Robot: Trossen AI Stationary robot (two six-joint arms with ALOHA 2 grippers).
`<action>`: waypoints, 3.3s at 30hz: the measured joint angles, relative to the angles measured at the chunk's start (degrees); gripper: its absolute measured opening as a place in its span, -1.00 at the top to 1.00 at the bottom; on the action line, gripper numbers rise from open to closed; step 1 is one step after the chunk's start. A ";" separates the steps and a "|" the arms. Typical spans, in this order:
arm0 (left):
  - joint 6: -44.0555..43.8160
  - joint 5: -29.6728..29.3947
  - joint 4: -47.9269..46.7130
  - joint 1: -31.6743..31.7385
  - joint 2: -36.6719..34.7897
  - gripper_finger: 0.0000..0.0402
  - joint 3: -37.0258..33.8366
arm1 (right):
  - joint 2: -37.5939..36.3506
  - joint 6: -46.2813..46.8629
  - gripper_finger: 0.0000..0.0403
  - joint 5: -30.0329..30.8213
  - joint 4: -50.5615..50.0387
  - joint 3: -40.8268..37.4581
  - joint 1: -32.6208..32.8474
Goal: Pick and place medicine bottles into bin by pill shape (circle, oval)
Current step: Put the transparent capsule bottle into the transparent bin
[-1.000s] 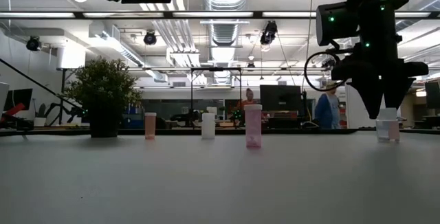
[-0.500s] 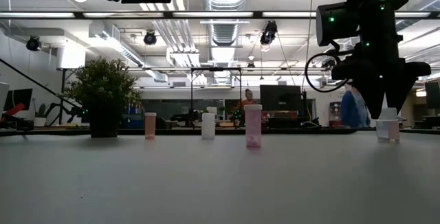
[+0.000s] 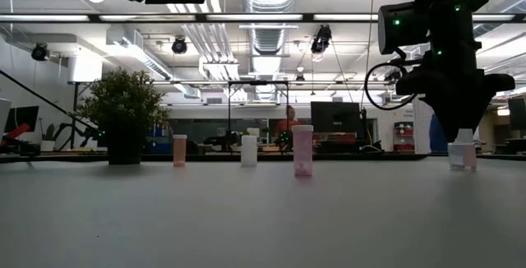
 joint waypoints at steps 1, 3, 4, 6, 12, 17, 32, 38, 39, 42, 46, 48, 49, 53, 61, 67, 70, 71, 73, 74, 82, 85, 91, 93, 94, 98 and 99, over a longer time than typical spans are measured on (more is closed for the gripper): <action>0.02 0.00 0.02 0.00 0.00 0.19 0.00 | 0.00 -0.01 0.38 0.00 -0.01 0.00 0.00; 0.01 0.00 0.02 0.01 0.00 0.19 0.00 | 0.00 -0.02 0.37 0.00 -0.03 0.00 0.00; 0.02 0.00 0.00 0.00 0.00 0.19 0.00 | 0.00 -0.02 0.35 0.00 -0.04 0.00 0.00; 0.02 0.00 0.00 -0.01 0.00 0.19 0.00 | -0.07 -0.02 0.29 0.00 -0.21 0.01 0.00; 0.01 0.00 0.02 0.00 0.00 0.19 0.00 | -0.15 -0.47 0.33 0.00 -0.81 1.95 0.00; 0.00 0.00 0.01 -0.01 0.00 0.19 0.00 | -0.15 -1.93 0.38 -0.02 -1.83 4.56 0.02; -0.01 0.00 0.02 -0.02 0.02 0.19 0.00 | -0.08 3.24 0.35 -7.91 -8.15 26.39 20.14; -0.01 0.00 -0.01 -0.02 0.02 0.19 0.00 | 0.51 18.72 0.34 -8.06 -7.00 27.57 36.60; -0.01 0.00 0.02 -0.02 0.02 0.19 0.00 | 0.63 21.71 0.34 -8.34 -6.99 27.40 39.34; -0.03 0.00 -0.01 -0.02 0.02 0.19 0.00 | 1.27 31.19 0.34 -10.41 -6.25 27.26 47.31; -0.05 0.00 -0.01 -0.02 0.02 0.19 0.00 | 1.56 43.87 0.34 -9.49 -8.13 27.07 56.18; -0.05 0.00 -0.01 -0.02 0.02 0.19 0.00 | 1.75 48.82 0.34 -8.89 -9.61 26.54 59.45; -0.05 0.00 -0.01 -0.02 0.02 0.19 0.00 | 1.87 50.57 0.34 -8.81 -9.92 26.15 60.81; -0.05 0.00 0.01 -0.02 0.02 0.19 0.00 | 1.99 53.82 0.34 -6.31 -9.96 23.27 64.32; -0.05 0.00 0.02 -0.02 0.02 0.19 0.00 | 1.88 53.81 0.34 -5.92 -9.85 16.31 65.05; -0.05 0.00 0.02 0.01 0.02 0.19 0.00 | 1.86 53.40 0.34 -5.81 -9.27 13.98 65.05; -0.03 0.00 0.04 0.01 0.02 0.19 0.00 | 2.00 53.40 0.34 -5.59 -8.69 13.38 65.05; -0.03 0.00 0.04 0.01 0.02 0.19 0.00 | 2.05 53.37 0.34 -5.21 -8.00 12.96 65.05; -0.03 0.00 0.04 0.01 0.02 0.19 0.00 | 2.05 53.29 0.34 -4.35 -5.80 11.94 65.04; -0.03 0.00 0.04 0.01 0.02 0.19 0.00 | 2.05 53.24 0.34 -4.24 -4.79 11.34 65.02; 0.11 0.00 0.04 0.01 0.02 0.19 0.00 | 2.62 53.13 0.29 -4.26 -3.08 8.42 65.02; 0.13 0.00 0.04 0.01 0.02 0.19 0.00 | 2.88 53.14 0.23 -4.28 -2.53 7.93 65.02; 0.13 0.00 0.02 0.01 0.02 0.19 0.00 | 3.23 52.94 0.12 -4.31 -0.35 6.69 65.02; 0.15 0.00 0.02 0.01 0.02 0.19 0.00 | 3.23 53.26 0.08 -4.34 -0.15 6.54 65.02; 0.13 0.00 0.02 0.01 0.02 0.19 0.00 | 3.23 53.33 0.07 -4.35 -0.25 6.50 65.02; 0.12 0.00 0.04 0.01 0.02 0.19 0.00 | 2.86 52.92 0.01 -4.49 -0.74 6.85 65.02; 0.10 0.00 0.02 0.01 0.02 0.19 0.00 | 2.61 52.92 0.00 -4.59 -0.87 7.22 65.02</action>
